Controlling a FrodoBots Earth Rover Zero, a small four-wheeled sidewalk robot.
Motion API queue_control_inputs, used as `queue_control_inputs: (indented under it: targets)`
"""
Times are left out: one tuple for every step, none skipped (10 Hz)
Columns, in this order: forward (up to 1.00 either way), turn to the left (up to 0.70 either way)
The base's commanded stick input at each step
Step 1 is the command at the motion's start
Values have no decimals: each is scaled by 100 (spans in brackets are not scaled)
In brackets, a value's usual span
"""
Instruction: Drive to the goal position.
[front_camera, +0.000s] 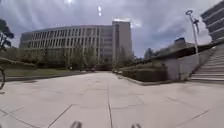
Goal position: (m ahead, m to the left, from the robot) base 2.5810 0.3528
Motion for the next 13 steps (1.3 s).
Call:
queue_control_inputs:
  targets:
    - [70,6]
    - [70,0]
    - [70,0]
    - [70,0]
    - [70,0]
    - [70,0]
    - [70,0]
    - [70,0]
    - [70,0]
    - [70,0]
    - [70,0]
    - [70,1]
    - [70,14]
